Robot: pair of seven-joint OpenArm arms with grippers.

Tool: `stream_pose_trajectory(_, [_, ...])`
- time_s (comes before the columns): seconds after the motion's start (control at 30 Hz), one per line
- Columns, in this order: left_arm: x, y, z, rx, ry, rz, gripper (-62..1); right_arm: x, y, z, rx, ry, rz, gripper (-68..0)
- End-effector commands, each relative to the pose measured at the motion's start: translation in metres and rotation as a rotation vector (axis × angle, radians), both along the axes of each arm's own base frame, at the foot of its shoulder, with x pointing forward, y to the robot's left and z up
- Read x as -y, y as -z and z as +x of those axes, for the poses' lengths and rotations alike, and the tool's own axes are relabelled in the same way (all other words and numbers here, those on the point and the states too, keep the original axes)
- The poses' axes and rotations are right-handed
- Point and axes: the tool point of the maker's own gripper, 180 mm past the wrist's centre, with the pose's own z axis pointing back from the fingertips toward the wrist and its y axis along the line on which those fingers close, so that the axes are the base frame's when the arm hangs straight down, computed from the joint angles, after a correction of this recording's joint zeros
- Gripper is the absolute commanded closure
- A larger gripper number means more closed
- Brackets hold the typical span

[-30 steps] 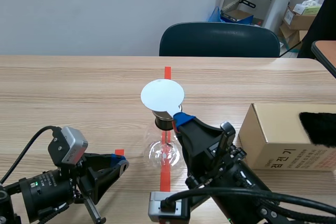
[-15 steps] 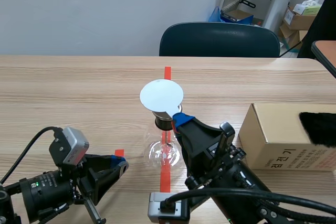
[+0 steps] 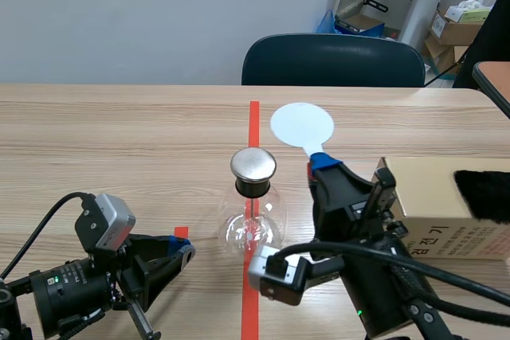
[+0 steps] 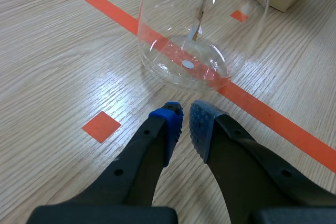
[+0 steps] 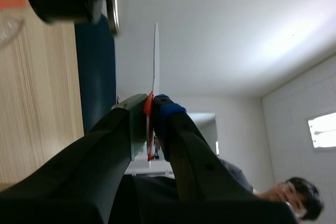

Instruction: Do the electroscope experiment

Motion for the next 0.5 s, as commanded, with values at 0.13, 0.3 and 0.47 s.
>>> stream_pose_trajectory(0.13, [0.006,-0.009,0.003,0.022,-0.002,-0.032,-8.5,0.030,-0.012,0.013,0.036,0.161,0.033,-0.8])
stream_pose_trajectory(0.3, [0.006,-0.009,0.003,0.022,-0.002,-0.032,-8.5,0.052,-0.012,0.016,0.037,0.284,0.053,-0.8])
stream_pose_trajectory(0.47, [0.006,-0.009,0.003,0.022,-0.002,-0.032,-8.5,0.064,-0.012,0.017,0.038,0.349,0.063,-0.8])
